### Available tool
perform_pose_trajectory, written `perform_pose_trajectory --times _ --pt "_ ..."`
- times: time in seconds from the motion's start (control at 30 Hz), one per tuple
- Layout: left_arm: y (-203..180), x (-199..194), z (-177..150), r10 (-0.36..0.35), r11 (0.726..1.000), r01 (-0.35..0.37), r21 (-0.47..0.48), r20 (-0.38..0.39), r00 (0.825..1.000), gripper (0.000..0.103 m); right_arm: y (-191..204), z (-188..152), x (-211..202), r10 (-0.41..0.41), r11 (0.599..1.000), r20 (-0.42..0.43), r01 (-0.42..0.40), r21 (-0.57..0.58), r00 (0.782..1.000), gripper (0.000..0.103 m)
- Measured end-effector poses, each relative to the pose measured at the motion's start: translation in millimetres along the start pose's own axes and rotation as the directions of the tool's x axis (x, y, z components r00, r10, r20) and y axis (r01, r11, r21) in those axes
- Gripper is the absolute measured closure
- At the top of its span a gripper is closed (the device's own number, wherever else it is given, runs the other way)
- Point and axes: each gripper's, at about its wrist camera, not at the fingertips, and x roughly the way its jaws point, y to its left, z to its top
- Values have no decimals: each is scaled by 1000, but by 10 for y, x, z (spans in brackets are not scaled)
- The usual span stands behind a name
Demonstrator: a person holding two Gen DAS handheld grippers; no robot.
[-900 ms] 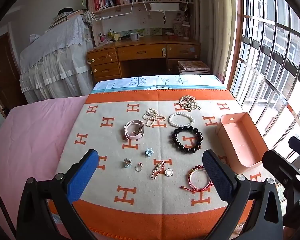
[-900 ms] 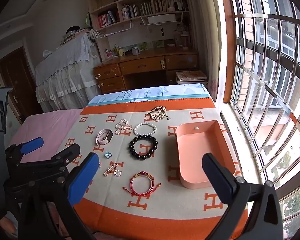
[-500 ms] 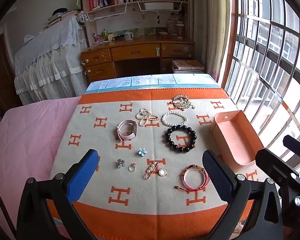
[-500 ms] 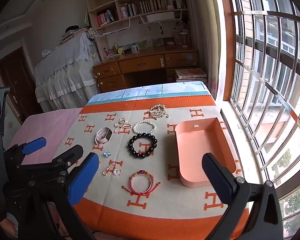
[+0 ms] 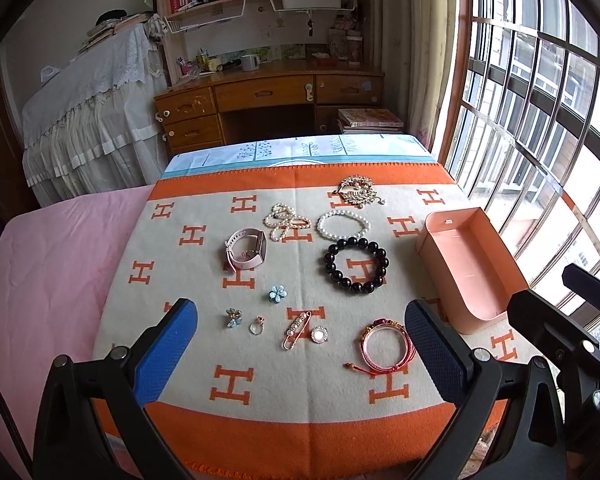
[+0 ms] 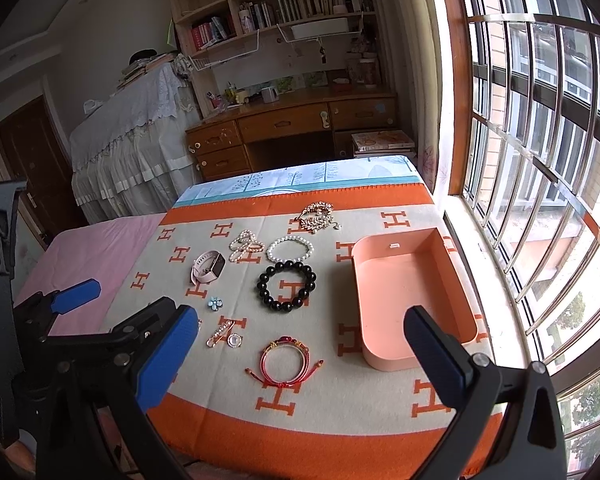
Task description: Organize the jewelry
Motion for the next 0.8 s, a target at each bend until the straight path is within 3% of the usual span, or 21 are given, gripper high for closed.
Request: perform_pose_trajectory --times 0.8 --pt "-62 69 0 -5 1000 5 13 -28 1000 1 -38 25 -58 -8 1000 -16 8 16 1000 0"
